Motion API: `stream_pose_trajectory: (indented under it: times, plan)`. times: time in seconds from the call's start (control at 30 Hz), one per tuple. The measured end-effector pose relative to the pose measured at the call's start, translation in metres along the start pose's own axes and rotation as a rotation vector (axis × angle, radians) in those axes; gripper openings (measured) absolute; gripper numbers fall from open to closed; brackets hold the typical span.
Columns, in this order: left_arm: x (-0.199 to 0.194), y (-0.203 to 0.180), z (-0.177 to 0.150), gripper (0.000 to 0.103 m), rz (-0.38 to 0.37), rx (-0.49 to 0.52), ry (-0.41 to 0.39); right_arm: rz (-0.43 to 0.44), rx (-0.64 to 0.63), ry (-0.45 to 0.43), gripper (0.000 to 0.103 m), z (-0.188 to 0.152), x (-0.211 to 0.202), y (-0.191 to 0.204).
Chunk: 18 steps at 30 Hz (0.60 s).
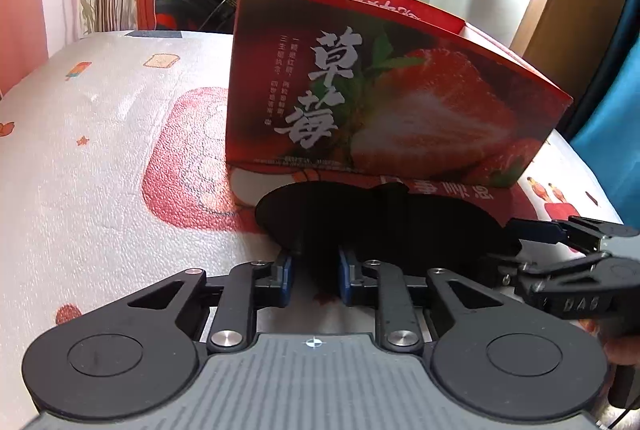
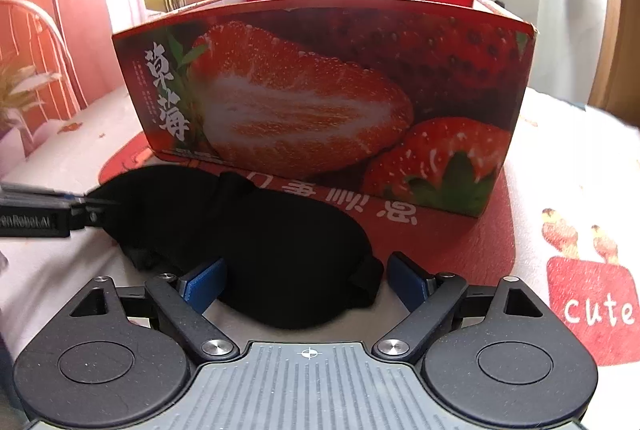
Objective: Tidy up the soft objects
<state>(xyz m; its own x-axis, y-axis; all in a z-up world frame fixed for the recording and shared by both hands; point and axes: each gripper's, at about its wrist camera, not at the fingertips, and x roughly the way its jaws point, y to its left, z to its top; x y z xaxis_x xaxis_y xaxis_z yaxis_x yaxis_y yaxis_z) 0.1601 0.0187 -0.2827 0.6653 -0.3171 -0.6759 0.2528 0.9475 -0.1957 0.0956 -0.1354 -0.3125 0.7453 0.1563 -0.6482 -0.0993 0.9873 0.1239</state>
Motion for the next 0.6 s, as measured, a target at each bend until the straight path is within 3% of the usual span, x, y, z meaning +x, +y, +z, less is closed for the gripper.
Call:
stream_pose_trajectory:
  times: [0.3, 0.6]
  plan:
    - [0.001, -0.006, -0.003, 0.023, 0.013, 0.032, -0.006, -0.002, 0.072, 0.052, 0.079, 0.002, -0.011, 0.004]
    - [-0.002, -0.006, -0.008, 0.024, 0.008, 0.021, -0.015, -0.012, 0.162, 0.07, 0.075, -0.018, -0.034, 0.003]
